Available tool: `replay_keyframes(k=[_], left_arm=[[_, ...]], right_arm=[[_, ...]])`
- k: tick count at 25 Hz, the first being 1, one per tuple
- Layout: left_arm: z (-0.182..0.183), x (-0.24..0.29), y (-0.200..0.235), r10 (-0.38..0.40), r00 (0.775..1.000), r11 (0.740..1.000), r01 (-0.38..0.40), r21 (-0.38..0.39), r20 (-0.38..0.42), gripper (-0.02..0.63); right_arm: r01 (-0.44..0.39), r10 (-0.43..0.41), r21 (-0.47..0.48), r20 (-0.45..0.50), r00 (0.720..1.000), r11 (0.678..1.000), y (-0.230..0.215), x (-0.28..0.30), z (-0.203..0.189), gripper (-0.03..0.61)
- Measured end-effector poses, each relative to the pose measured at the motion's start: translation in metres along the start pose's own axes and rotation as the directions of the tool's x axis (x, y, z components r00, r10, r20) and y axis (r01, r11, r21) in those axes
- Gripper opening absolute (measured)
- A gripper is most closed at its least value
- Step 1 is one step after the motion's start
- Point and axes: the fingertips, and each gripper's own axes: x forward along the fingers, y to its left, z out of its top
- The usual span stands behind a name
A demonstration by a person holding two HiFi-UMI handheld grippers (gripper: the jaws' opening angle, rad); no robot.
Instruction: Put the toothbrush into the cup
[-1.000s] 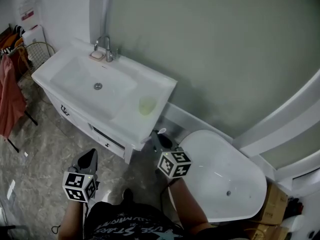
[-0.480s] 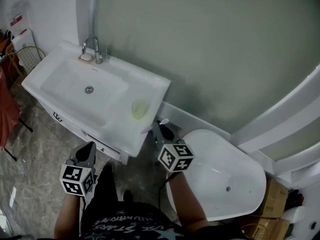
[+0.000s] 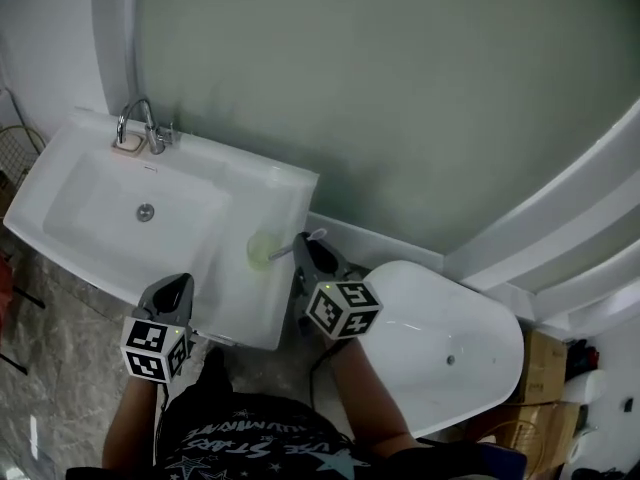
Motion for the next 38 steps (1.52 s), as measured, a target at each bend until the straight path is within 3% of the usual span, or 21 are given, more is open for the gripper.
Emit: replay_keyframes(k=[10,24,26,29,33,38], left_arm=[[0.002,0.062,0.022,-0.129,0.989,0.991,0.131,0.024,-0.068,0.009],[-0.007,0.088,0.032,-0.187,0.976,0.982,0.189,0.004,-0.112,0.009],[-0.008,0.089,0.032,-0.184,0.977,0.983,0.185,0.003,-0.109,0.009],[-0.007,0.085,0.028,-0.181,0.977,0.983,0.182,0.001,-0.11,0.009],[-0.004,0.08,0.025,-0.159,0.983,0.987,0.16,0.007,-0.09,0.009],[-0.004,0.065,0.014,-0.139,0.987,0.99,0.14,0.012,-0.081,0.009]], right_arm=[[0.084,-0.082,0.016,-0.125,0.989,0.996,-0.02,0.049,-0.055,0.026],[0.116,-0.115,-0.008,-0.201,0.973,0.993,-0.029,0.065,-0.085,0.029],[0.106,-0.106,-0.011,-0.207,0.973,0.994,-0.029,0.065,-0.087,0.101],[0.093,-0.093,-0.013,-0.216,0.972,0.996,-0.026,0.062,-0.088,0.113],[0.068,-0.067,-0.005,-0.237,0.969,0.998,-0.022,0.058,-0.091,0.19],[0.051,-0.046,0.016,-0.23,0.972,0.999,-0.019,0.048,-0.089,0.212]])
